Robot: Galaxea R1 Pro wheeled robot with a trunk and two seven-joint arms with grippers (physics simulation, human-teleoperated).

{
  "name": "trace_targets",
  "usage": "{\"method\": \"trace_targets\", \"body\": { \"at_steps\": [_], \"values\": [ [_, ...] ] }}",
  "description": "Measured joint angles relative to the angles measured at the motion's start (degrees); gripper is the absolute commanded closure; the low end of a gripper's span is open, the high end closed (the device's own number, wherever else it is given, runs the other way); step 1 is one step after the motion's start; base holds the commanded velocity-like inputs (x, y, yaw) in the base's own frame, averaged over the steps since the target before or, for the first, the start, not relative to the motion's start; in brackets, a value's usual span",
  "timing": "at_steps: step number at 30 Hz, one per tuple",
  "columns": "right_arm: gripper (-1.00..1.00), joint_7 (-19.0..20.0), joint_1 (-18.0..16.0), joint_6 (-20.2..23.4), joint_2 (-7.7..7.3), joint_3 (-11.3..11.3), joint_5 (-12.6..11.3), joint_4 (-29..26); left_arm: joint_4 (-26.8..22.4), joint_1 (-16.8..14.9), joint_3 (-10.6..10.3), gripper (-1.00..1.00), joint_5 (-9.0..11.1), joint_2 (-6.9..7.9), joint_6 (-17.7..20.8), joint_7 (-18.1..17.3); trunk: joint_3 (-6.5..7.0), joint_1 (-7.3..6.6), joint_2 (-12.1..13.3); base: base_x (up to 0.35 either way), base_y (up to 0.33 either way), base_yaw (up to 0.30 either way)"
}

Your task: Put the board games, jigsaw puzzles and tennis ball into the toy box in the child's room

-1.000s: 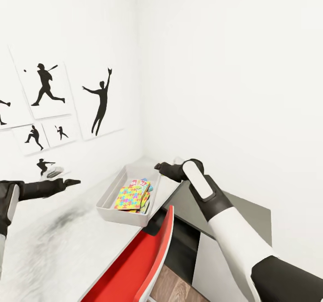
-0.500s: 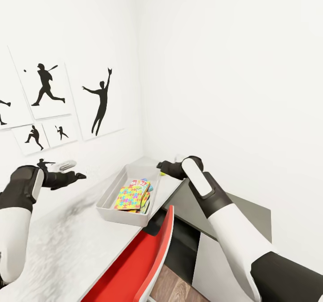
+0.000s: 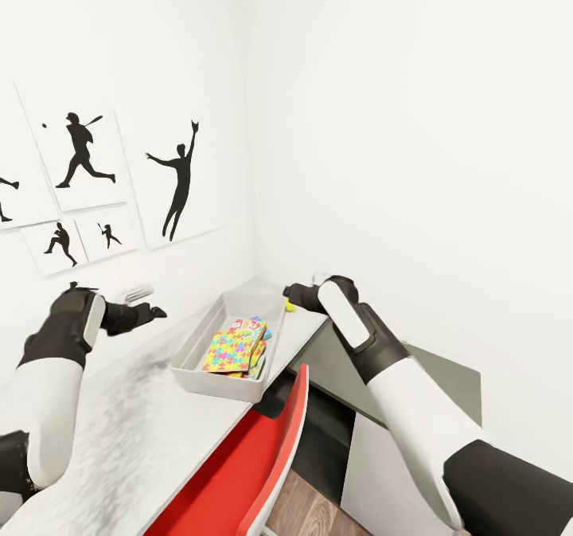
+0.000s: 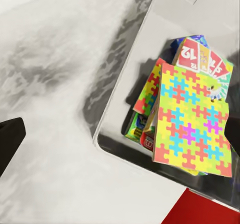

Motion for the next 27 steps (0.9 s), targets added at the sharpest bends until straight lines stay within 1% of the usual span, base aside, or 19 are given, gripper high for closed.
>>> {"method": "trace_targets", "body": {
  "at_steps": [3, 6, 10, 15, 23, 27],
  "values": [
    [-1.0, 0.99, 0.91, 0.97, 0.0, 0.96, 0.27, -0.97, 0.07, 0.06, -0.34, -1.0, 1.09, -0.98, -0.67, -1.04, 0.0, 0.0, 0.0, 0.0, 0.0, 0.0],
    [-1.0, 1.96, 1.05, 1.39, 0.0, 1.93, 0.61, -1.93, 0.47, 0.07, -0.93, -1.0, 2.16, -1.78, -0.99, -2.09, 0.0, 0.0, 0.0, 0.0, 0.0, 0.0],
    [-1.0, 3.24, 1.08, 1.53, 0.0, 3.22, 0.71, -2.78, 0.56, 0.07, -0.95, -1.0, 3.39, -1.68, -0.99, -3.46, 0.0, 0.0, 0.0, 0.0, 0.0, 0.0],
    [-1.0, 3.78, 1.09, 1.51, 0.0, 3.39, 0.75, -2.82, 0.57, 0.07, -0.95, -1.0, 4.96, -1.6, -1.05, -5.17, 0.0, 0.0, 0.0, 0.0, 0.0, 0.089],
    [-1.0, 3.77, 1.09, 1.51, 0.0, 3.32, 0.75, -2.85, 0.57, 0.07, -0.96, -1.0, 5.09, -1.57, -1.12, -7.74, 0.0, 0.0, 0.0, 0.0, 0.0, 0.253],
    [-1.0, 3.8, 1.09, 1.49, 0.0, 3.31, 0.76, -2.84, 0.57, 0.08, -1.07, -1.0, 5.08, -1.57, -1.22, -8.47, 0.0, 0.0, 0.0, 0.0, 0.0, 0.099]
  ]
}}
